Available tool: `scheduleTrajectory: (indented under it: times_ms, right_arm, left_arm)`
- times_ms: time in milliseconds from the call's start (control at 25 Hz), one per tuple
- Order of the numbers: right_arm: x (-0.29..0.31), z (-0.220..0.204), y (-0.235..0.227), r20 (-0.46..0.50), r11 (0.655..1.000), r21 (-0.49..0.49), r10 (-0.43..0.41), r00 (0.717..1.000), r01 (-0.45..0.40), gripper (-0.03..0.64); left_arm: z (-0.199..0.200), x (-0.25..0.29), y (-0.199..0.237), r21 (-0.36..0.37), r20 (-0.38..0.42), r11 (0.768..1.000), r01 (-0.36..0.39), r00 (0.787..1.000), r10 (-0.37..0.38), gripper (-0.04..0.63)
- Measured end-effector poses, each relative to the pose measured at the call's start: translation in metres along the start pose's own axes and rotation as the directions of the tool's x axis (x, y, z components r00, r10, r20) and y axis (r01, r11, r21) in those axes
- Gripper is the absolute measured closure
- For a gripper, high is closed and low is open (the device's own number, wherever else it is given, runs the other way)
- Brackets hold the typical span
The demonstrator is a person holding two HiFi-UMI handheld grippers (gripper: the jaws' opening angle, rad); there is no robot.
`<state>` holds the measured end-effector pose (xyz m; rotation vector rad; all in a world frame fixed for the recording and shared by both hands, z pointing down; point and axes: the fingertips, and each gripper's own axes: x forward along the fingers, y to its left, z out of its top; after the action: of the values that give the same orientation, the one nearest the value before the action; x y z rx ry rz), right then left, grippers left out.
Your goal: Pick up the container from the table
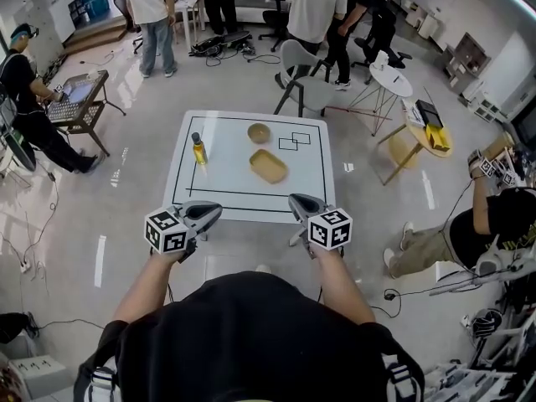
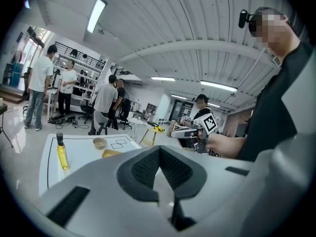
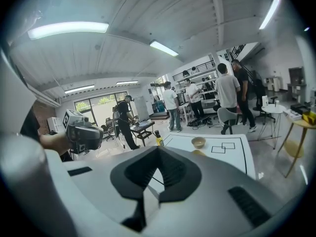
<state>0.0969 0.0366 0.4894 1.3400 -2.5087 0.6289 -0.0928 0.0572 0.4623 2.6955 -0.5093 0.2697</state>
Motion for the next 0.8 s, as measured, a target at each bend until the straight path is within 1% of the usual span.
scheduleTrajectory:
  times_ms: [360,560,800]
  right_arm:
    - [0.01,0.013,-0.035,-0.016,1.0,-0.004,0.025,1.0,-0.025,0.612]
    - [0.022,0.023,-0.05,-0.03,0.998,-0.023,0.055,0.998,-0.056,0.612]
    - [0.033,0.031,-0.066,-0.047,0.995,-0.031,0.092,0.995,-0.094,0.612]
  left_arm:
    - [0.019,0.026,0.014,0.007,0.005,1.0,-0.023,1.0,0.023,0.588]
    - [0.026,0.036,0.027,-0.01,0.016,0.998,-0.059,0.998,0.06,0.588]
    - [0.033,0.051,0.033,-0.019,0.017,0.996,-0.085,0.996,0.085,0.588]
